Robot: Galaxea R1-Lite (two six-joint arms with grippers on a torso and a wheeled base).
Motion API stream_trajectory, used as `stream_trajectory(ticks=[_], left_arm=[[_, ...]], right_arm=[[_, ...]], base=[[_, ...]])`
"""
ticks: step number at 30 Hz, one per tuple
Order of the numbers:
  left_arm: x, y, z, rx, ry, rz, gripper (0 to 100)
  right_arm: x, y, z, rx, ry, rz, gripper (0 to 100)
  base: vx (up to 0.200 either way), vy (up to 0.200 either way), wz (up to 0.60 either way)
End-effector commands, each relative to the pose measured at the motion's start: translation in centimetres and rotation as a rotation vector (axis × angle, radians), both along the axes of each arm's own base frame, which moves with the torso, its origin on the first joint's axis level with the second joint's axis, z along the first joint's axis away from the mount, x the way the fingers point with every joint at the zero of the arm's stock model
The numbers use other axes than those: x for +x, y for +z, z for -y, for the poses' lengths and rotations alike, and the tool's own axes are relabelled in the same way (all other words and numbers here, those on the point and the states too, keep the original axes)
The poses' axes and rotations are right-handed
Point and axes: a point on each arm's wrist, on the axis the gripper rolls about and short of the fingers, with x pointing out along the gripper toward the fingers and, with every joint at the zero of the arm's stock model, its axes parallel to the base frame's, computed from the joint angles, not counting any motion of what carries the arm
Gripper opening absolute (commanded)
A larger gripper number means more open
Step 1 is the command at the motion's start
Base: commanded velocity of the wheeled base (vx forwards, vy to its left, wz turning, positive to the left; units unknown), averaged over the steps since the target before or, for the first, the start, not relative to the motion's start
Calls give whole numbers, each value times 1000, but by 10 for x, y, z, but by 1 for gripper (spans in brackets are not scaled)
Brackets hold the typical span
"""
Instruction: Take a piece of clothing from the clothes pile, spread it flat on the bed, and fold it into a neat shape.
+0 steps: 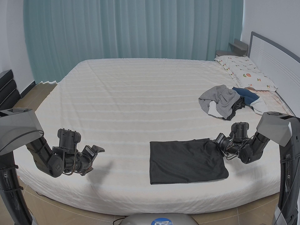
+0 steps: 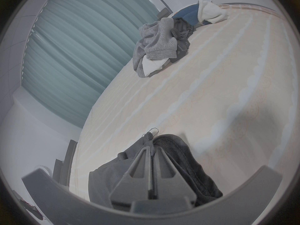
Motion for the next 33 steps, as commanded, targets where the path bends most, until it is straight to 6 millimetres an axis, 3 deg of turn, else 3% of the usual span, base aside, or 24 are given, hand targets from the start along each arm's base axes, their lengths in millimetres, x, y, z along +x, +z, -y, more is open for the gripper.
stream_trajectory(ticks=[1, 33], left_arm=[[0, 0, 0, -1, 1, 0, 100], [0, 0, 0, -2, 2, -2, 100]], right_arm=[[1, 0, 4, 10, -32, 1, 0], [-1, -4, 12, -2, -106, -10, 0]], base=[[0, 0, 0], [0, 0, 0]])
